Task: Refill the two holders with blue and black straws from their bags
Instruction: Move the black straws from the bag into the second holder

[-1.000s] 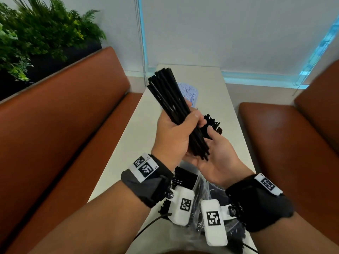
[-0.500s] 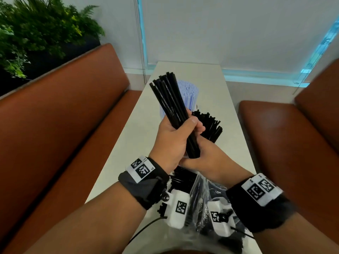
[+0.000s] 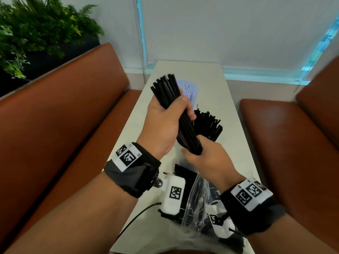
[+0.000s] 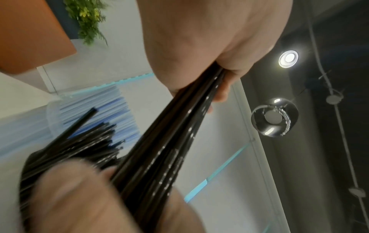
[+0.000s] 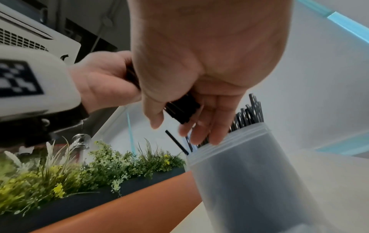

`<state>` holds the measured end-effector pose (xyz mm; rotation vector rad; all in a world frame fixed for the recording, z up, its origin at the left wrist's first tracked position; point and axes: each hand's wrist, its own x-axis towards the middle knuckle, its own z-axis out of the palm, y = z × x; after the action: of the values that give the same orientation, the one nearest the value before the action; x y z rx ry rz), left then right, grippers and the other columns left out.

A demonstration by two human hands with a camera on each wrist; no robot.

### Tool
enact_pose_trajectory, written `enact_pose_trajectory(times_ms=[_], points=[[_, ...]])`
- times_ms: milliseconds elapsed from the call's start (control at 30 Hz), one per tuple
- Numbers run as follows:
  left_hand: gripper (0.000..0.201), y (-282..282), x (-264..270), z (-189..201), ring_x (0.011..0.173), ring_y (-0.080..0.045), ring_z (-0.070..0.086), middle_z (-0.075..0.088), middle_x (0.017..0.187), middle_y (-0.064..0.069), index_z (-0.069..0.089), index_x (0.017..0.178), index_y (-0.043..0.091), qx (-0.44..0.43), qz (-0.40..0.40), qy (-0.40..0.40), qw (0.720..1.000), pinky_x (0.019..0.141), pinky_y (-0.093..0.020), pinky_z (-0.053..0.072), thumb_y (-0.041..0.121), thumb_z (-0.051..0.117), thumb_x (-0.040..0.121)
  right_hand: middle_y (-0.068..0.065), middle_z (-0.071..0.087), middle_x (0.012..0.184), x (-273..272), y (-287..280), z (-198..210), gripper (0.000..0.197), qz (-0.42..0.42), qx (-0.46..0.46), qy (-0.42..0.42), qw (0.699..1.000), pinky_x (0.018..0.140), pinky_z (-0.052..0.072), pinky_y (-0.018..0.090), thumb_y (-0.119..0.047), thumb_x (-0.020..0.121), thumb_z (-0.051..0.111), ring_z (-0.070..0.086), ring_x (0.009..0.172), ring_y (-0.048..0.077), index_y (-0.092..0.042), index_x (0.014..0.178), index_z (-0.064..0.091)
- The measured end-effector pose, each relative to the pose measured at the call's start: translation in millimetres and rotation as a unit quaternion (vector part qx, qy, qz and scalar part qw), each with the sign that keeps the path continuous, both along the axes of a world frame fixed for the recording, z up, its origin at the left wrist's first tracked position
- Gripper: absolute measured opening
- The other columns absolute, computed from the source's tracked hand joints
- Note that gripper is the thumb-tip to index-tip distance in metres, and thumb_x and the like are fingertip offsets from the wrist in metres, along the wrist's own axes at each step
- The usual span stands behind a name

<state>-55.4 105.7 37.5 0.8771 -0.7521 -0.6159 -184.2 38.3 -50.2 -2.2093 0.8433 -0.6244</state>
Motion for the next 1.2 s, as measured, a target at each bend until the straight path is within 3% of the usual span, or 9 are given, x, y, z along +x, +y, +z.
enact_pose_trajectory(times_ms=[100,200,433,567,700,800,933,1067,1200], points=[[0.014,-6.2,23.2,9.3,0.057,-0.017,0.056,0.058,0.065,0.003,0.051,0.1,0.013,-0.064,0.096,-0.003,0.993,0.064,-0.039,0.05,0.001,0.054,0.093,-0.022,0.059,0.097,-8.2,-12.4,-0.3,0.046,-0.013,-0.056,0.04,0.998,0.065,0.045,0.022,-0.063,0.078,0.068,0.059,0.081,-0.001,-0.043,0.117,0.056],[0.018,-14.2,38.0,4.9,0.058,-0.015,0.057,0.061,0.065,0.009,0.053,0.106,0.019,-0.084,0.176,-0.02,0.981,0.065,-0.037,0.051,0.007,0.056,0.093,-0.018,0.047,0.113,-16.1,-25.0,-8.1,0.051,-0.023,-0.098,0.13,0.986,0.075,0.048,0.029,-0.051,0.085,0.068,0.06,0.094,0.005,-0.036,0.132,0.054],[0.011,-36.6,18.8,-45.5,0.067,-0.012,0.065,0.065,0.072,0.011,0.058,0.091,0.027,0.082,0.179,-0.109,0.974,0.066,-0.023,0.052,0.018,0.064,0.092,-0.009,0.052,0.087,-7.8,-31.6,-24.3,0.029,0.024,-0.105,0.23,0.967,0.064,0.044,0.033,-0.054,0.098,0.05,0.057,0.08,0.014,-0.029,0.087,0.061],[0.014,-42.7,27.6,-62.9,0.074,-0.013,0.063,0.065,0.08,0.001,0.06,0.085,0.019,0.234,0.17,-0.237,0.927,0.07,-0.035,0.054,0.027,0.071,0.088,-0.008,0.049,0.084,-7.5,-32.9,-27.1,0.028,0.035,-0.098,0.213,0.971,0.062,0.043,0.031,-0.049,0.101,0.05,0.054,0.074,0.01,-0.028,0.082,0.054],[0.025,-47.8,29.7,-76.9,0.103,-0.032,0.062,0.065,0.102,-0.013,0.065,0.093,0.011,0.346,0.116,-0.363,0.857,0.09,-0.046,0.053,0.032,0.074,0.082,-0.007,0.048,0.087,-7.0,-30.7,-25.2,0.028,0.033,-0.1,0.222,0.969,0.064,0.047,0.034,-0.047,0.102,0.05,0.056,0.076,0.014,-0.023,0.089,0.058],[0.049,-45.8,29.0,-87.2,0.116,-0.023,0.058,0.057,0.123,-0.01,0.06,0.118,0.015,0.35,0.058,-0.342,0.87,0.101,-0.04,0.05,0.035,0.081,0.078,-0.007,0.047,0.088,-6.3,-30.5,-24.4,0.028,0.035,-0.103,0.237,0.965,0.062,0.046,0.033,-0.047,0.103,0.048,0.056,0.075,0.014,-0.023,0.091,0.056],[0.102,-42.8,23.1,-91.2,0.13,0.001,0.03,0.027,0.154,0.004,0.017,0.153,0.037,0.307,0.099,-0.323,0.89,0.103,-0.012,0.023,0.051,0.081,0.075,-0.008,0.047,0.09,-5.2,-31.6,-28.6,0.027,0.034,-0.099,0.225,0.969,0.058,0.038,0.031,-0.044,0.103,0.049,0.055,0.074,0.015,-0.021,0.094,0.058],[0.117,-51.8,7.6,-94.7,0.145,-0.01,0.022,0.016,0.161,0.001,0.001,0.158,0.035,0.324,0.032,-0.405,0.854,0.11,-0.023,0.019,0.053,0.082,0.075,-0.006,0.061,0.112,-5.7,-31.1,-29.1,0.024,0.05,-0.096,0.209,0.972,0.072,0.048,0.031,-0.031,0.101,0.049,0.063,0.093,0.018,-0.029,0.108,0.073],[0.109,-71.1,-2.1,-88.1,0.141,-0.021,0.031,0.022,0.154,-0.002,0.008,0.158,0.028,0.312,0.028,-0.498,0.809,0.107,-0.03,0.034,0.048,0.08,0.079,0.002,0.065,0.111,-5.9,-30.5,-26.1,0.025,0.051,-0.087,0.22,0.97,0.071,0.048,0.032,-0.026,0.1,0.05,0.063,0.091,0.022,-0.032,0.103,0.074]])
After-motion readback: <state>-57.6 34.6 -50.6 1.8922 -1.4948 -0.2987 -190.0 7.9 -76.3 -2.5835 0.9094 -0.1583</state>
